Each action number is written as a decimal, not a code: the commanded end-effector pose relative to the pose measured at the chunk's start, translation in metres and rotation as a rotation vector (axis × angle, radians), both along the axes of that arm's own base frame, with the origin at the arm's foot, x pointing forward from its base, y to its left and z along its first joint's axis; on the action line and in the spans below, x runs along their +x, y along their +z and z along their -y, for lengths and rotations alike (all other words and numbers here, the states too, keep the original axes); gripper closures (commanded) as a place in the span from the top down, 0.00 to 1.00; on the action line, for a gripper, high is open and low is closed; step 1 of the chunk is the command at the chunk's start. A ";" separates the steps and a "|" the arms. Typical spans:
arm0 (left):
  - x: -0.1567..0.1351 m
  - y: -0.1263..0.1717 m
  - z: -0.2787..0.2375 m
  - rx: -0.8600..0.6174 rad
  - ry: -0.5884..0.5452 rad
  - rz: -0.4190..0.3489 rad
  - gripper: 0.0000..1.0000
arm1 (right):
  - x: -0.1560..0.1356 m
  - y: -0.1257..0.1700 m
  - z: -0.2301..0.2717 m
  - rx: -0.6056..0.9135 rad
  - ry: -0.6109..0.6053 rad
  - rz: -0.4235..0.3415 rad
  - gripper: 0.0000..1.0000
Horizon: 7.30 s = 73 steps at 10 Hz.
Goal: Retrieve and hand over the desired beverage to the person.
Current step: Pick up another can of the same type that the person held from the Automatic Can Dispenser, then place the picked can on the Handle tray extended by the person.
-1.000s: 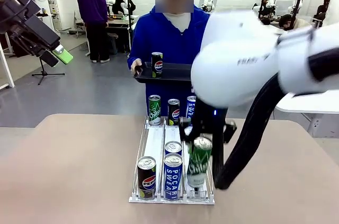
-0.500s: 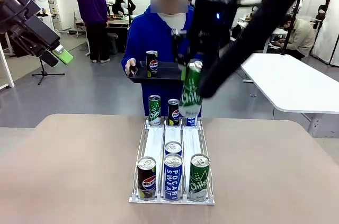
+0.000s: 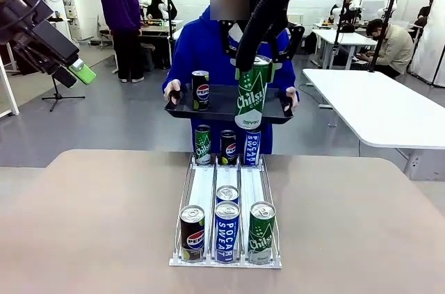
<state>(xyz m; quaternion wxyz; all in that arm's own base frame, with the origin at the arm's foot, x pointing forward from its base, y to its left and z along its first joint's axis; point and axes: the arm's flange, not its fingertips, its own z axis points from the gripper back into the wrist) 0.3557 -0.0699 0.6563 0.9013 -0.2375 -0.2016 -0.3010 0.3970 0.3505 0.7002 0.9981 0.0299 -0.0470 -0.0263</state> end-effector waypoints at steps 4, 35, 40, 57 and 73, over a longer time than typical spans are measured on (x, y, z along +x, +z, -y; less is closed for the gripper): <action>0.000 0.002 -0.003 0.014 -0.010 -0.001 1.00 | -0.021 0.002 0.002 -0.003 0.000 0.046 0.00; 0.000 0.002 -0.003 0.014 -0.010 -0.001 1.00 | 0.190 -0.059 -0.017 -0.023 -0.133 -0.105 0.58; 0.000 0.002 -0.003 0.014 -0.010 -0.001 1.00 | 0.196 -0.095 -0.017 -0.082 -0.154 -0.166 0.58; 0.000 0.002 -0.003 0.014 -0.010 -0.001 1.00 | 0.042 -0.033 0.016 -0.030 0.037 -0.053 1.00; 0.000 0.002 -0.003 0.014 -0.010 -0.001 1.00 | -0.026 -0.035 0.081 -0.177 0.214 -0.035 1.00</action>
